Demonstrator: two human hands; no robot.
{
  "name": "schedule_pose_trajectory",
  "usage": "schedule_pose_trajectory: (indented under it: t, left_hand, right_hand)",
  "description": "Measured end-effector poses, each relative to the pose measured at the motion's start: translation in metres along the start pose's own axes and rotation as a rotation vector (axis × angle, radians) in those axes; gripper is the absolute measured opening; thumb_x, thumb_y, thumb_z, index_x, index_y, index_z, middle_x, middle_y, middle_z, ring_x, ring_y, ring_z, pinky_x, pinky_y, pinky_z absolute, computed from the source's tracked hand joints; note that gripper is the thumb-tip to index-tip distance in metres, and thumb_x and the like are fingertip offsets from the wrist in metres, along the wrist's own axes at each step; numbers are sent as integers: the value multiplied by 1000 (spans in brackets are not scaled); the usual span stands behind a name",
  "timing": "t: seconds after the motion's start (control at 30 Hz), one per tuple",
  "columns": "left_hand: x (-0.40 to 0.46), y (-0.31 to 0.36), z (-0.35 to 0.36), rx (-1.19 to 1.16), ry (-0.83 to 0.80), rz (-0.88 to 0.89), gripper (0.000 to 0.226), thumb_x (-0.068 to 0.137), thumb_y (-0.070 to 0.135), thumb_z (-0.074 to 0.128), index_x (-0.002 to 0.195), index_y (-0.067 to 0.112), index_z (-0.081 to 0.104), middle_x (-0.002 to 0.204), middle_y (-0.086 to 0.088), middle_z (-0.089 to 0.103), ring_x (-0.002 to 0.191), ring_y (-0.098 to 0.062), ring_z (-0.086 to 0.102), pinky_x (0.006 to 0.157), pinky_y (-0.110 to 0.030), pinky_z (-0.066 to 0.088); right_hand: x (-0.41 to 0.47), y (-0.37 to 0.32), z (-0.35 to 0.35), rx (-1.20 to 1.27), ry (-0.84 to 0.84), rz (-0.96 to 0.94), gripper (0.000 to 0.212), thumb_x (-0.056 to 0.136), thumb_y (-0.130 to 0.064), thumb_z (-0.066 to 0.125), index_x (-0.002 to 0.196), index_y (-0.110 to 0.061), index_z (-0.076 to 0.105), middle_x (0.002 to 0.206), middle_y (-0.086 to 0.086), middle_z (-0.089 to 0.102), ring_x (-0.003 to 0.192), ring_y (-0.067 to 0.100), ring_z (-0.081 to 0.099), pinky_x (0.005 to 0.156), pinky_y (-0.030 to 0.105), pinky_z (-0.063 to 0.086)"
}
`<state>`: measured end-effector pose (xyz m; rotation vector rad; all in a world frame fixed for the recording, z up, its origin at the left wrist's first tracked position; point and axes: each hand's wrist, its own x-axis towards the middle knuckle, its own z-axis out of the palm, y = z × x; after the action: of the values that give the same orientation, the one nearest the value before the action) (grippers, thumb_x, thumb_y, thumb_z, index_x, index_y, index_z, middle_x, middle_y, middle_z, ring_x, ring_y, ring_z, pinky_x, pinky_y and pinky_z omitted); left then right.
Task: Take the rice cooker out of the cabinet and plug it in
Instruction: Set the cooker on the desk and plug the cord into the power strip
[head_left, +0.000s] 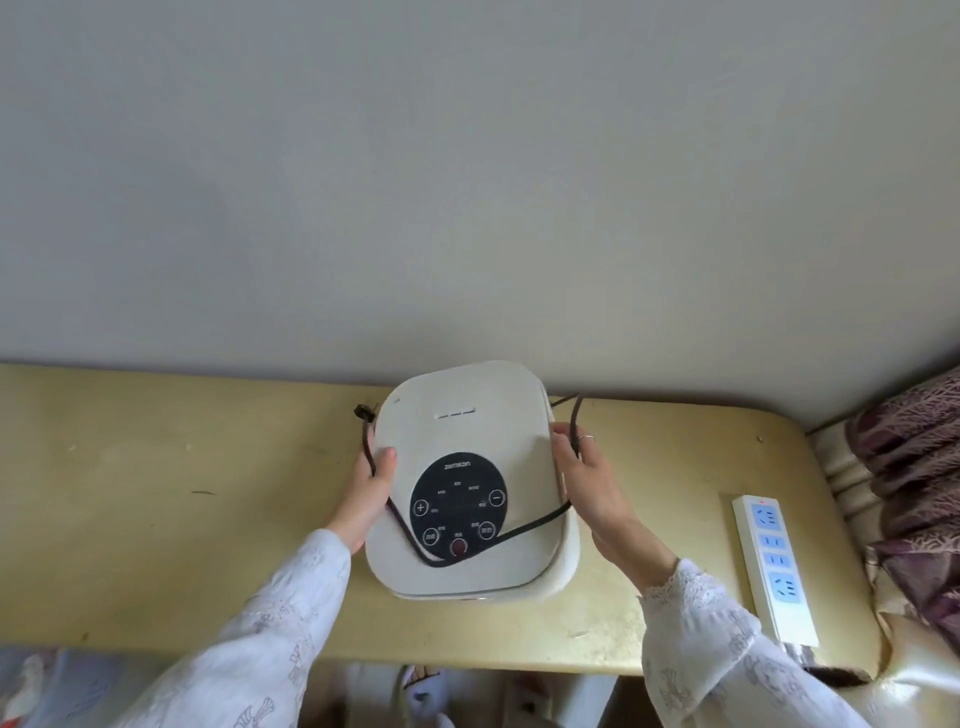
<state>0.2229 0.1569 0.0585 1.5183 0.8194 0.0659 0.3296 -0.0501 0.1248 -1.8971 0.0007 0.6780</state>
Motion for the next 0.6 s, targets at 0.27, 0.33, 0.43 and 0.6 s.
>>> schedule_pose_trajectory:
  t: [0.27, 0.33, 0.43, 0.6]
  left_hand:
    - [4, 9, -46, 194, 30, 51, 51, 98, 9, 32, 144, 32, 24, 153, 6, 27, 141, -14, 23, 116, -31, 14]
    - [2, 14, -48, 182, -62, 44, 44, 100, 19, 31, 142, 32, 30, 153, 5, 28, 141, -13, 22, 114, -30, 15]
    - [-1, 13, -56, 96, -103, -24, 42, 99, 33, 32, 142, 36, 29, 152, 7, 27, 140, -13, 23, 112, -29, 18]
    - [-1, 10, -89, 13, 24, -64, 43, 99, 39, 29, 141, 42, 25, 153, 9, 24, 141, -17, 23, 112, -38, 19]
  right_hand:
    - [-15, -30, 63, -140, -82, -223, 32, 98, -31, 40, 126, -24, 54, 116, -7, 54, 111, 12, 48, 99, 24, 36]
    - [-18, -32, 74, -146, -89, -206, 33, 99, -35, 35, 125, -27, 52, 101, -14, 55, 101, 10, 52, 87, 21, 36]
    - [-22, -36, 86, -147, -132, -216, 34, 99, -29, 32, 129, -25, 48, 103, -20, 53, 85, -5, 54, 77, 16, 36]
    - [-15, -44, 105, -258, -196, -252, 28, 99, -29, 34, 118, -19, 52, 100, -2, 58, 91, 21, 55, 74, 23, 42]
